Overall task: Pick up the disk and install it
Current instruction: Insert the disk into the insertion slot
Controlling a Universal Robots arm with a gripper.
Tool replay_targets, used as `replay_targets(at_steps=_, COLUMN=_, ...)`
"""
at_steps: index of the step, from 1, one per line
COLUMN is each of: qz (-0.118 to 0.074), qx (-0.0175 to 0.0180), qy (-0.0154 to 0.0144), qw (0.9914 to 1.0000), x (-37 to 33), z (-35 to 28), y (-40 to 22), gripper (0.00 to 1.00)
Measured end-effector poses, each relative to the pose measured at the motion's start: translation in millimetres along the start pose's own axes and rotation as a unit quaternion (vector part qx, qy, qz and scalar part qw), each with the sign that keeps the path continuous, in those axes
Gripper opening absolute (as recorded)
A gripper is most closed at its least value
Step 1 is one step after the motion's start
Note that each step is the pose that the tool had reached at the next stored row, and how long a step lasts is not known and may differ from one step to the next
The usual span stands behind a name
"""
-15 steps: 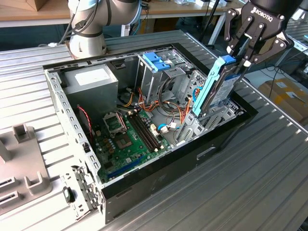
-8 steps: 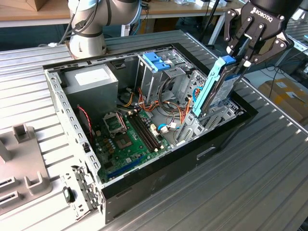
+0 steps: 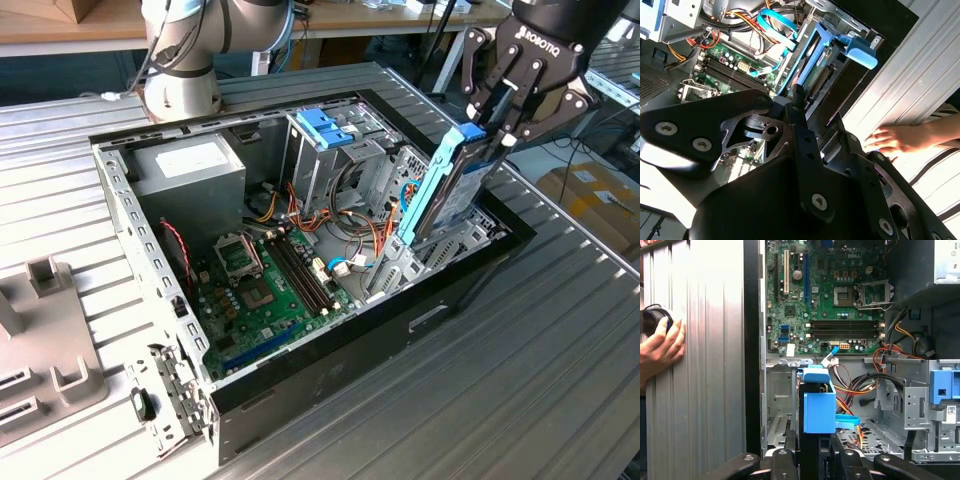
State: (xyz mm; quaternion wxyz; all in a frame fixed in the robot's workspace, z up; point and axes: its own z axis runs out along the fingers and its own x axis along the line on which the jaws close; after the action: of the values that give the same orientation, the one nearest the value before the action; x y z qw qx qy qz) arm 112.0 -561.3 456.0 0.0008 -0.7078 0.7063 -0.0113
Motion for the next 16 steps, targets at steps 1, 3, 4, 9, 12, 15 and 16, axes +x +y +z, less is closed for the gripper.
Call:
replay_targets(at_steps=1, qz=0.0, qx=0.0, qy=0.0, qw=1.0, x=0.0, z=0.7, y=0.0, gripper=0.35)
replay_targets(at_steps=3, qz=0.0, qx=0.0, qy=-0.0001, qw=1.0, x=0.3, z=3.2, y=0.1, gripper=0.35)
replay_targets(at_steps=4, qz=0.0, qx=0.0, qy=0.0, qw=1.0, x=0.4, z=5.3, y=0.1, gripper=0.35)
replay_targets(at_steps=9, qz=0.0, qx=0.0, qy=0.0, qw=1.0, x=0.9, z=14.8, y=0.3, gripper=0.35)
replay_targets(at_steps=12, qz=0.0, qx=0.0, qy=-0.0001, qw=1.0, x=1.0, z=21.3, y=0.3, gripper=0.35)
replay_targets(at_steps=15, qz=0.0, qx=0.0, qy=0.0, qw=1.0, x=0.9, z=27.6, y=0.5, gripper=0.35)
replay_targets(at_steps=16, qz=0.0, qx=0.0, qy=-0.0001, qw=1.0, x=0.9, z=29.3, y=0.5, gripper=0.35)
